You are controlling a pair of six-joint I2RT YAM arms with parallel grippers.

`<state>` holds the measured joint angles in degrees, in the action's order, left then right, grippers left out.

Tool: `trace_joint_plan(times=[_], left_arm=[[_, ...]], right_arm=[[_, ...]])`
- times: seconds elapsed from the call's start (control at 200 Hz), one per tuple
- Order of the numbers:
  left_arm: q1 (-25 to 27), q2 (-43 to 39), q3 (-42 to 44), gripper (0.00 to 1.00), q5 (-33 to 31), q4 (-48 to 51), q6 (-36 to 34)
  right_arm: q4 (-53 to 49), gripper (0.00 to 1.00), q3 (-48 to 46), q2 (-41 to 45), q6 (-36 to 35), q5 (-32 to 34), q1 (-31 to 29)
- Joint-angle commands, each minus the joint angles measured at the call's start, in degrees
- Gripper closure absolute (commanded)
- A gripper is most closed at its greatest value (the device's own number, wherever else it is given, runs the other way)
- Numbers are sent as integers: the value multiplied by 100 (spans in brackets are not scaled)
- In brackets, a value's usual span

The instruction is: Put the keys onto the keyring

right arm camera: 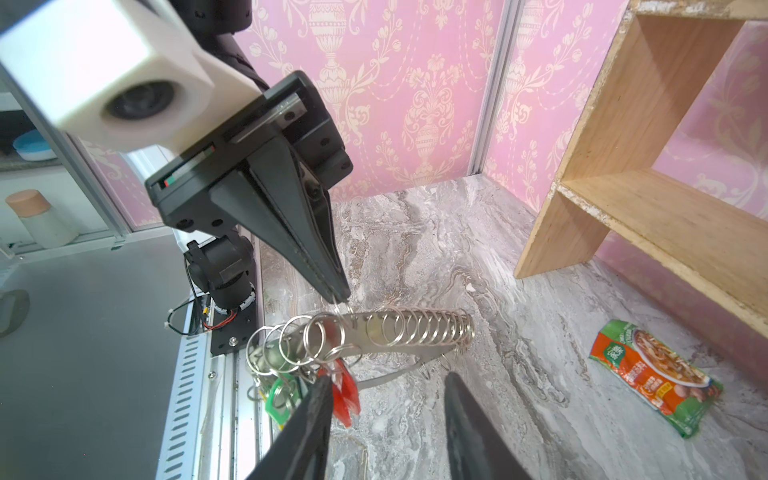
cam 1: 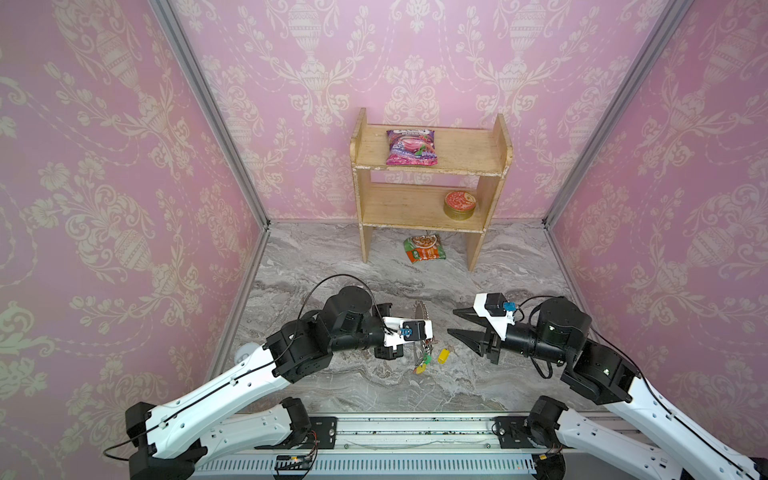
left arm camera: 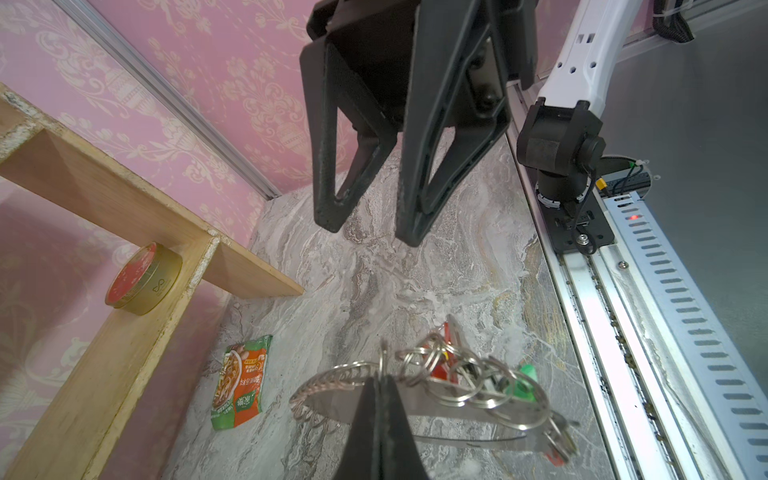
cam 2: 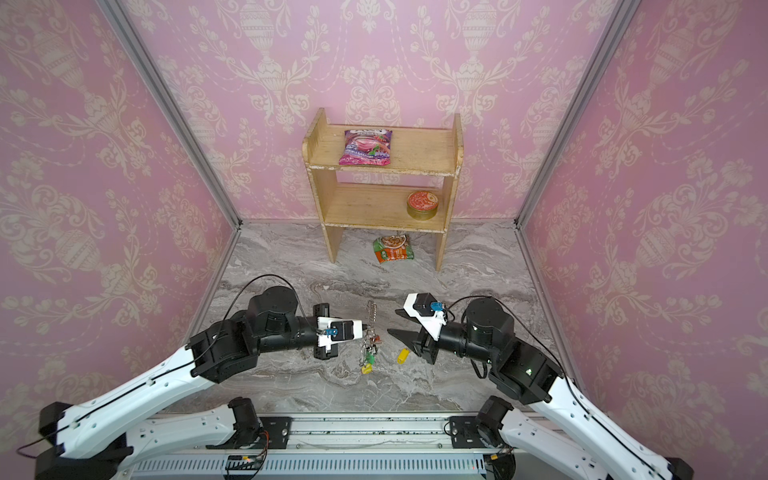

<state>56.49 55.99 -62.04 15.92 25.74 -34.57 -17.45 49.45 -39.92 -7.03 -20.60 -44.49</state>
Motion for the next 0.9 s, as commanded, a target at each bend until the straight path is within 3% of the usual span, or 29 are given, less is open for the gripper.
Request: trace_joint_plan(times=[0.0, 0.51, 0.896], left_arm=[[38, 6, -424, 100, 50, 361, 195], [33, 187, -747, 100, 298, 483, 214], [38, 130, -861, 100, 548, 327, 336]], right_arm=[[370, 60, 235, -355, -45, -416, 4], [720, 68, 202, -728, -189, -1184, -5], [865, 71, 72, -792, -128, -1272, -31]])
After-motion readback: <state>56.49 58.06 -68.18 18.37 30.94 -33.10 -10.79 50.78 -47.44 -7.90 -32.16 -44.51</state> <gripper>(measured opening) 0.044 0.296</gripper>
